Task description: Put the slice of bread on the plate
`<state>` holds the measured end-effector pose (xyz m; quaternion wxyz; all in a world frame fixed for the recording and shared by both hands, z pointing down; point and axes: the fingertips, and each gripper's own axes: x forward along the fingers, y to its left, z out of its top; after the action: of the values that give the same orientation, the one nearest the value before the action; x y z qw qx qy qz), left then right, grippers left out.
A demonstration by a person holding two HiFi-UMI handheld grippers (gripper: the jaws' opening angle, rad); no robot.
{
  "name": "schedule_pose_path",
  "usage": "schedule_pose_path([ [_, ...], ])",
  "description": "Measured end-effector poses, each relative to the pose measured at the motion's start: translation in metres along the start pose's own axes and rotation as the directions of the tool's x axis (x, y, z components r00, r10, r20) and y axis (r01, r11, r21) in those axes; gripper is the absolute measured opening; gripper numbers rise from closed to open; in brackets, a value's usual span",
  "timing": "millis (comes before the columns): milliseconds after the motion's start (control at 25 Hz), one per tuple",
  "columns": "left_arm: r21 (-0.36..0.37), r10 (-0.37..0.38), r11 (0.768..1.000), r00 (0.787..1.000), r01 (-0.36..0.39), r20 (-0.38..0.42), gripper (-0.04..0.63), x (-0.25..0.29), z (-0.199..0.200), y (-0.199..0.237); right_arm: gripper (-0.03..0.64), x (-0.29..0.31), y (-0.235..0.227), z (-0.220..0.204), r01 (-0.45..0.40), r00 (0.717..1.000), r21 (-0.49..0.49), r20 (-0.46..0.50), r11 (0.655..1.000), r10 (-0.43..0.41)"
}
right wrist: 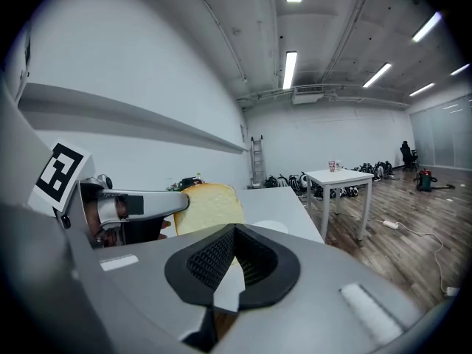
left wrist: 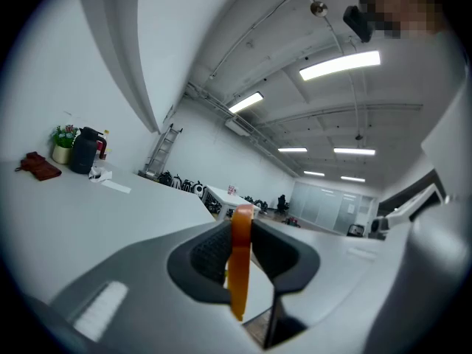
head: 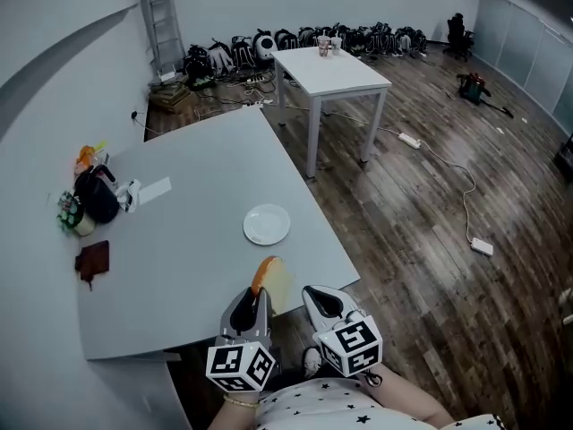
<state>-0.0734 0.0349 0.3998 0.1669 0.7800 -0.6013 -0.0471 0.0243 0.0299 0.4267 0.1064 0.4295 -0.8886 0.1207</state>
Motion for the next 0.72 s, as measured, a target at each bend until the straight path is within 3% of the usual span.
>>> schedule_pose_path([
  [720,-0.145,0.072,0.986,0.995,-0.081,-0.067,0.086,0.133,-0.015,0.064,-0.002,0.100,-0.060,0.000,-0.065,0.994,-0.025,-0.087,0.998,0.062],
])
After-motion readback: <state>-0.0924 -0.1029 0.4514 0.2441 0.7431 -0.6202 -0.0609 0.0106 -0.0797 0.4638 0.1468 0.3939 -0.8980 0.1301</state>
